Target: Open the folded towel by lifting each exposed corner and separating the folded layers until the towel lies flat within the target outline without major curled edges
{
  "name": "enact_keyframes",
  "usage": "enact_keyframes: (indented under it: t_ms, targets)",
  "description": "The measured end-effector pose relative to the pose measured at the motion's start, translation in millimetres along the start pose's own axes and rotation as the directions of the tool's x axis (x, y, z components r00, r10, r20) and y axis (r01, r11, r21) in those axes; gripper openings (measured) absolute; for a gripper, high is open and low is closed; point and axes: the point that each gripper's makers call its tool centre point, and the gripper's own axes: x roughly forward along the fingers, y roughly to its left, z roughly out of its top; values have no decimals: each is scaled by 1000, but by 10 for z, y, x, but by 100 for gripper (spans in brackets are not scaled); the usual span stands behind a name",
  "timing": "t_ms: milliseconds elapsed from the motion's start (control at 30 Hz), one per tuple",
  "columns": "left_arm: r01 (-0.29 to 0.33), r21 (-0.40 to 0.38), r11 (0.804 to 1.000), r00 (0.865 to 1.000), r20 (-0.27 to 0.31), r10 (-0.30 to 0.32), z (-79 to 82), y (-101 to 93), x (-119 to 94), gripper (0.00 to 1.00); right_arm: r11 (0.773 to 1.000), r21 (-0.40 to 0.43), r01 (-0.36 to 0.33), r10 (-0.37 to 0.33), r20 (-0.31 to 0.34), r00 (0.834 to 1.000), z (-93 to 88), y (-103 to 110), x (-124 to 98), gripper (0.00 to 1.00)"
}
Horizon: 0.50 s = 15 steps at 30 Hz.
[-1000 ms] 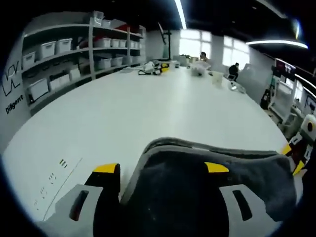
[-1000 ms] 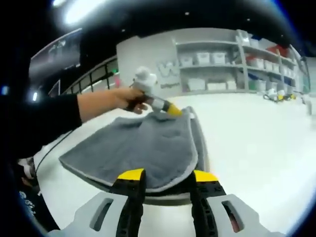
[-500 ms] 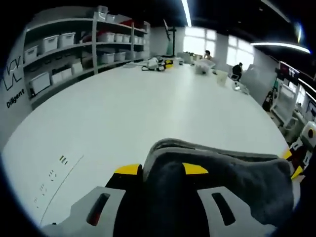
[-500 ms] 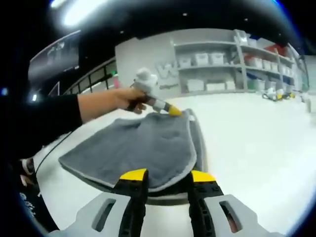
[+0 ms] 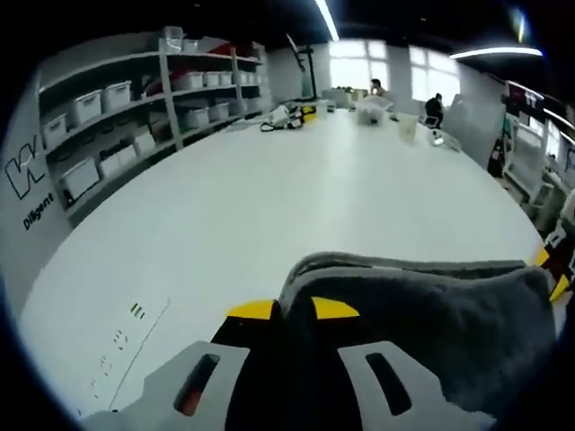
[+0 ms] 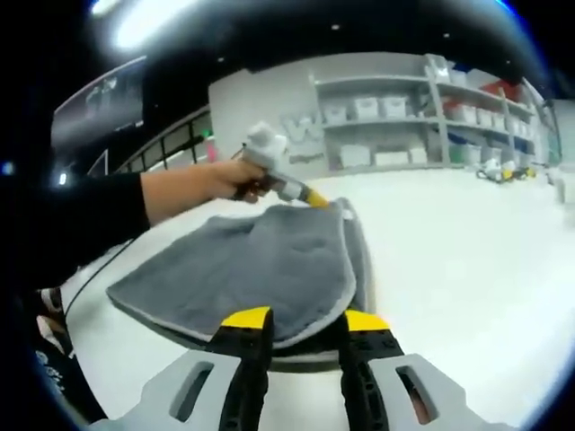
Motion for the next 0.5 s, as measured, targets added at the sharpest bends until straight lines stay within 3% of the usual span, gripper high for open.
enact_keyframes:
  t_ms: [67, 167, 300, 367, 433, 500]
  targets:
    - [0, 13, 1000, 1000, 7, -1, 19, -2, -23, 0, 1000, 2, 1, -1, 1, 1000, 4, -9, 1, 23]
    - [14, 30, 999, 1000, -29, -13, -43, -27, -11, 1, 1000, 2, 1, -1, 0, 1000, 6, -12, 7, 23]
    - [10, 71, 997, 1000, -25, -8, -38, -35, 25, 20, 1000, -1, -1, 1, -2, 1000, 1, -8, 13, 23]
    - [-2, 88, 996, 1000, -25, 4, -35, -24, 50, 22, 1000, -1, -1, 1, -3, 1000, 0, -8, 14, 23]
    - [-47, 142, 989, 998, -45, 54, -66, 55, 61, 22, 1000, 0, -3, 3, -1, 1000, 2, -5, 14, 23]
    - [-36, 148, 988, 998, -50, 44, -82, 17, 76, 20, 1000, -3, -3, 3, 0, 1000, 2, -7, 15, 23]
